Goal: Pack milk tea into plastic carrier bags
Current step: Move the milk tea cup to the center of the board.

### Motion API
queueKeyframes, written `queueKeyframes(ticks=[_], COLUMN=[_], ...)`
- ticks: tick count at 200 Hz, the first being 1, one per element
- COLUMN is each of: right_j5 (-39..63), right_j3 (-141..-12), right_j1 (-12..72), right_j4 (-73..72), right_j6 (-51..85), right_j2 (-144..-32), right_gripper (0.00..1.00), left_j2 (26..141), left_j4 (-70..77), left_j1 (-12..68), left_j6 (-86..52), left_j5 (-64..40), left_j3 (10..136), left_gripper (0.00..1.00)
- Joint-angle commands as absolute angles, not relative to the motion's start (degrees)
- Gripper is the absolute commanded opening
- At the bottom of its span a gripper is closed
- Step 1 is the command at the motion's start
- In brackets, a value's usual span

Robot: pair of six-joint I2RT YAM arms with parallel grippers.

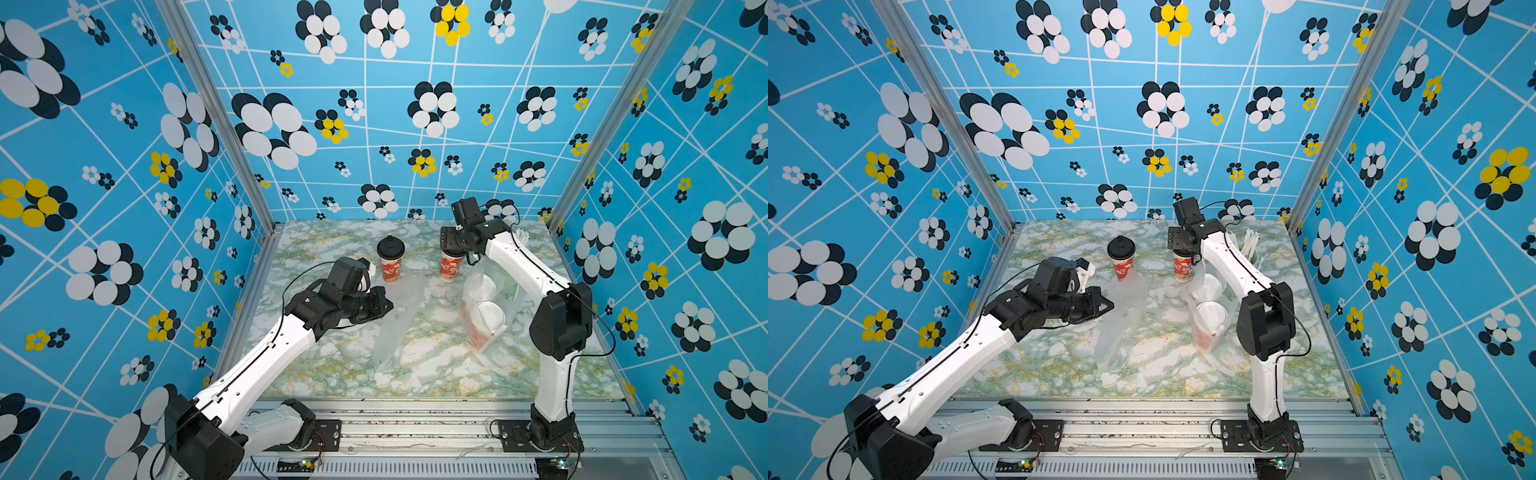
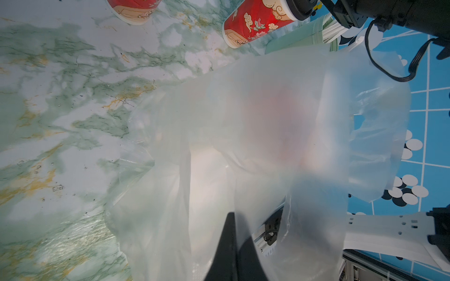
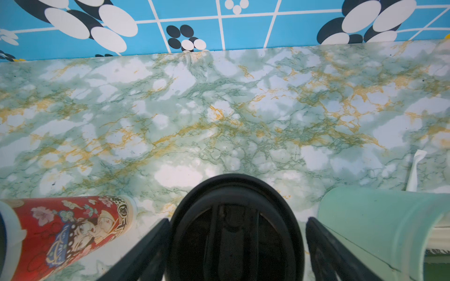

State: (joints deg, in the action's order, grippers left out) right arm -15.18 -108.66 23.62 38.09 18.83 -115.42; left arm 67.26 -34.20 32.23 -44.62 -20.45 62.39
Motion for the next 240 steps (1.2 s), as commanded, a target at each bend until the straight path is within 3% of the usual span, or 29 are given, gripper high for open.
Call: queueKeyframes(ticks=[1,140,240], right_j5=[-17.15,-17.57,-16.57], right_j3=[-108.11,-106.61,-106.81], right_j1=[23.91,23.99,24.79], right_j4=[38.23,37.63,40.89], right_j6=[17.95,18.58,17.80], right_j2=[-116.97,-115.20,-118.04], right_gripper=[0.88,0.76,0.82], left_j2=[66.46,66.01,66.62], left_j4=[-33.31,-33.01,-32.17], left_j1=[31.65,31.29,31.20], left_j6=[-45.18,-45.66,-46.14], left_j5=[-21.45,-21.53,-22.23], left_j3=[61.78,61.37,60.94], left_gripper=[0.00,0.00,0.00])
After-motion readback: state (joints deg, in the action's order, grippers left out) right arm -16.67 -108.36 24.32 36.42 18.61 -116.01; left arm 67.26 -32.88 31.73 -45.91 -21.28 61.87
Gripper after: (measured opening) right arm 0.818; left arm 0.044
